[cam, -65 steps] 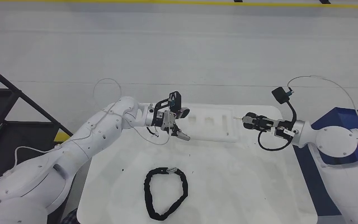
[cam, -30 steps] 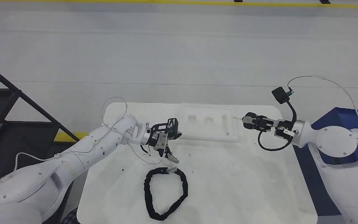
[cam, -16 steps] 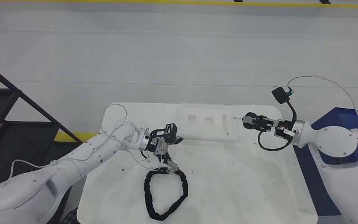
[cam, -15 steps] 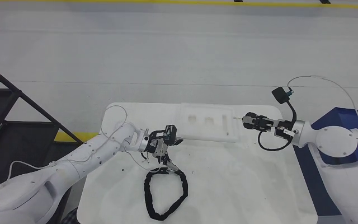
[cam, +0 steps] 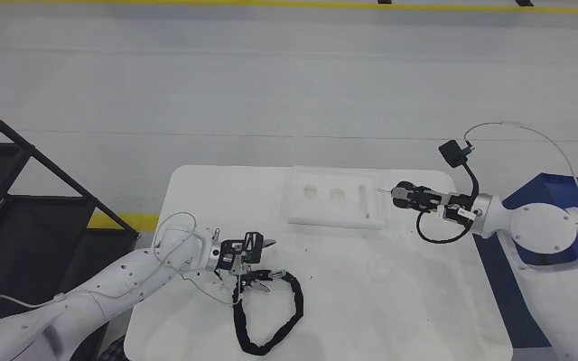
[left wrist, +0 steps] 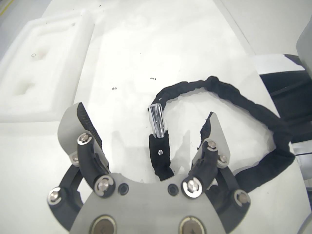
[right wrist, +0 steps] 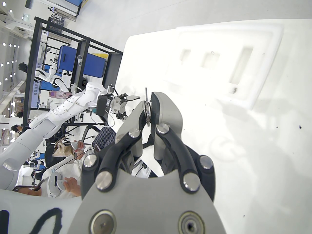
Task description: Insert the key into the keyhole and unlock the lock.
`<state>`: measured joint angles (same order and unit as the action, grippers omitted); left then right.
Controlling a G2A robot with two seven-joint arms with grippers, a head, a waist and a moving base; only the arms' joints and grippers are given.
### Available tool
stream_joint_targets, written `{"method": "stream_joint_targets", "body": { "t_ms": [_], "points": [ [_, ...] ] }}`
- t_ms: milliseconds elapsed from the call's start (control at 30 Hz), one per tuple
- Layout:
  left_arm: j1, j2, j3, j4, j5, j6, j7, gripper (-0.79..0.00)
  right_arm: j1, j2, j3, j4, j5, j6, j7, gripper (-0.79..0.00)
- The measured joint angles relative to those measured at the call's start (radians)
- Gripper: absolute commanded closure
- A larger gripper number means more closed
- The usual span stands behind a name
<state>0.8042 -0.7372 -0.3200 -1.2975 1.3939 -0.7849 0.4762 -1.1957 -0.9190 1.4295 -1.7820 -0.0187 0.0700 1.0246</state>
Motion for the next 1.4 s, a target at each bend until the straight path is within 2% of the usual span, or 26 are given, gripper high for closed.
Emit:
{"method": "stream_joint_targets", "body": {
  "t_ms": [133,533,567,633,733,833,867,967,1033,1133,1167,1400],
  "points": [
    [0.017,-0.006,-0.002,-0.002,0.008,-0.025,-0.074,-0.785,0.0,0.0,0.0,0.0,0.0,0.0,0.0,0.0],
    [0.055,-0.039,-0.024,0.038,0.015,0.014,-0.065,-0.785,0.0,0.0,0.0,0.0,0.0,0.0,0.0,0.0],
    [0.056,-0.041,-0.026,0.042,0.017,0.015,-0.065,-0.754,0.0,0.0,0.0,0.0,0.0,0.0,0.0,0.0],
    [0.059,-0.046,-0.03,0.052,0.021,0.014,-0.063,-0.6,0.0,0.0,0.0,0.0,0.0,0.0,0.0,0.0],
    [0.063,-0.054,-0.034,0.063,0.031,0.011,-0.061,-0.554,0.0,0.0,0.0,0.0,0.0,0.0,0.0,0.0],
    [0.066,-0.061,-0.037,0.068,0.048,0.011,-0.06,-0.465,0.0,0.0,0.0,0.0,0.0,0.0,0.0,0.0],
    [0.067,-0.064,-0.037,0.071,0.054,0.012,-0.061,-0.388,0.0,0.0,0.0,0.0,0.0,0.0,0.0,0.0],
    [0.071,-0.072,-0.041,0.081,0.067,0.021,-0.065,-0.345,0.0,0.0,0.0,0.0,0.0,0.0,0.0,0.0],
    [0.074,-0.077,-0.045,0.086,0.073,0.028,-0.067,-0.28,0.0,0.0,0.0,0.0,0.0,0.0,0.0,0.0],
    [0.078,-0.084,-0.052,0.096,0.075,0.03,-0.064,-0.102,0.0,0.0,0.0,0.0,0.0,0.0,0.0,0.0],
    [0.079,-0.085,-0.055,0.1,0.073,0.033,-0.066,0.0,0.0,0.0,0.0,0.0,0.0,0.0,0.0,0.0],
    [0.088,-0.093,-0.081,0.106,0.053,0.025,-0.049,0.0,0.0,0.0,0.0,0.0,0.0,0.0,0.0,0.0]
  ]
}}
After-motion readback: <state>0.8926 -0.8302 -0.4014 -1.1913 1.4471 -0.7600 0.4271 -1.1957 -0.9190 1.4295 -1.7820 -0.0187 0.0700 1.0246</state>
